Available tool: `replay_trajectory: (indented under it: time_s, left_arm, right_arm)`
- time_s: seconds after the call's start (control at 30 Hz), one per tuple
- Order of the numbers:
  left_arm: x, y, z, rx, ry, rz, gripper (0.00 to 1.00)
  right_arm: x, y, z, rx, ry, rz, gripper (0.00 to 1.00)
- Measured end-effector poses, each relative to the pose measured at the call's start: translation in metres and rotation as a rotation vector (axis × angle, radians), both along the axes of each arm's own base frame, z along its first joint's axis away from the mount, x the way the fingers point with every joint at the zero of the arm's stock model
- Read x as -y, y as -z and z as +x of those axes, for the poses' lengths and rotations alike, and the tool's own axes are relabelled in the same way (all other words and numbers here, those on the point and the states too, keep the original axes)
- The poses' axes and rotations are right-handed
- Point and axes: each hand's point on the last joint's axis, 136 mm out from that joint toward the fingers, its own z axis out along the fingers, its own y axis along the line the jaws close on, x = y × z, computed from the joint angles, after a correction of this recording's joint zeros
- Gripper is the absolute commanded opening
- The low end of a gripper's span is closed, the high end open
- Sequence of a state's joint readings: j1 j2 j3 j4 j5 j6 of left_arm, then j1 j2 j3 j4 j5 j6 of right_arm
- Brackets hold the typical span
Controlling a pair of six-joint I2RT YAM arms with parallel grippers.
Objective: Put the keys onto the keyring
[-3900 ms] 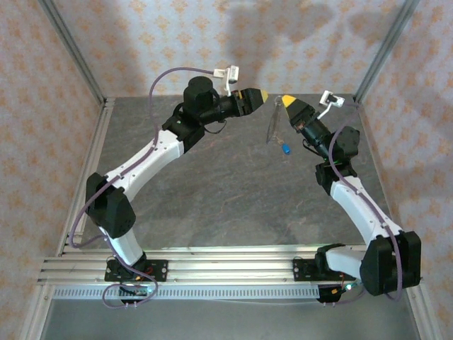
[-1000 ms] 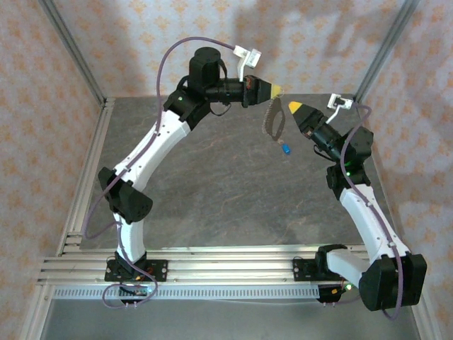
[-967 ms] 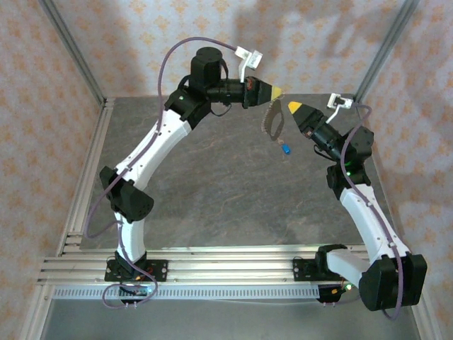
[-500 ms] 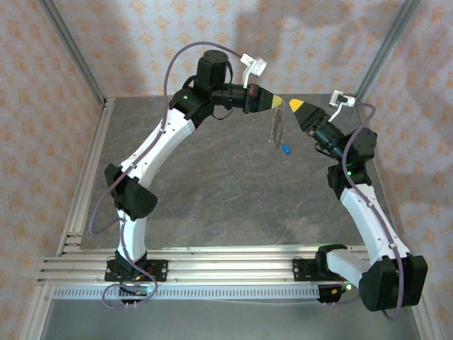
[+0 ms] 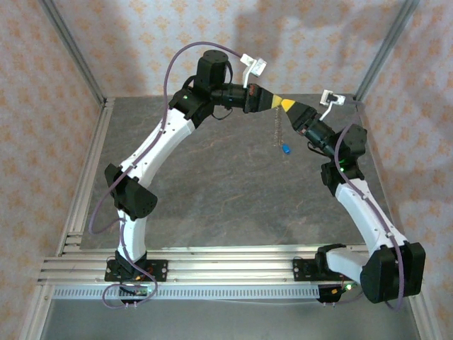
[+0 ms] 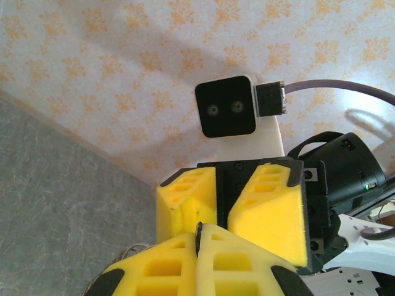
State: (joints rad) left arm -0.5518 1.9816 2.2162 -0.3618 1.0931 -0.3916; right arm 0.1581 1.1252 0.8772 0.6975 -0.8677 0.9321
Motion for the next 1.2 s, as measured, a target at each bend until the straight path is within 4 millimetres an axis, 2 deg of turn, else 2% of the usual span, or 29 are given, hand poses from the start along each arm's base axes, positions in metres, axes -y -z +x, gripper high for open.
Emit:
replay_trajectory:
  time_s: [0.13,0.27,0.43,0.47,0.53,0.6,0.73,0.83,0.97,1.2]
  left_arm:
    - [0.000,0.000,0.000,-0.001,0.000,0.000,0.00]
    - [0.000,-0.001,0.000,0.000,-0.002,-0.002,0.00]
    - [0.000,-0.003,0.001,-0.006,-0.007,-0.009,0.02]
    - [0.000,-0.003,0.002,-0.011,-0.013,-0.009,0.09]
    - [0.001,-0.002,0.006,-0.021,-0.040,-0.008,0.31]
    - [-0.001,0.004,0.018,-0.039,-0.123,-0.001,0.48]
    - [-0.017,0.016,0.032,-0.115,-0.295,-0.020,0.58]
    - [-0.040,0.019,0.040,-0.161,-0.443,-0.076,0.58]
    - [-0.062,0.007,0.049,-0.177,-0.566,-0.182,0.55]
    - [-0.068,-0.013,0.056,-0.177,-0.605,-0.290,0.44]
  right_arm:
    - [-0.001,0.000,0.001,-0.004,-0.001,0.007,0.20]
    - [-0.002,-0.003,0.000,0.008,-0.004,0.011,0.01]
    - [-0.001,-0.004,0.000,0.015,0.002,0.015,0.00]
    - [-0.001,-0.004,0.000,0.015,0.006,0.017,0.00]
    - [0.001,-0.004,0.002,0.013,0.020,0.022,0.00]
    - [0.004,-0.006,0.004,0.018,0.041,0.031,0.00]
    - [0.009,-0.002,0.011,0.002,0.079,0.045,0.00]
    - [0.013,-0.001,0.017,-0.001,0.111,0.071,0.00]
    - [0.018,-0.002,0.028,0.001,0.136,0.123,0.00]
    - [0.024,0.008,0.046,-0.049,0.182,0.190,0.00]
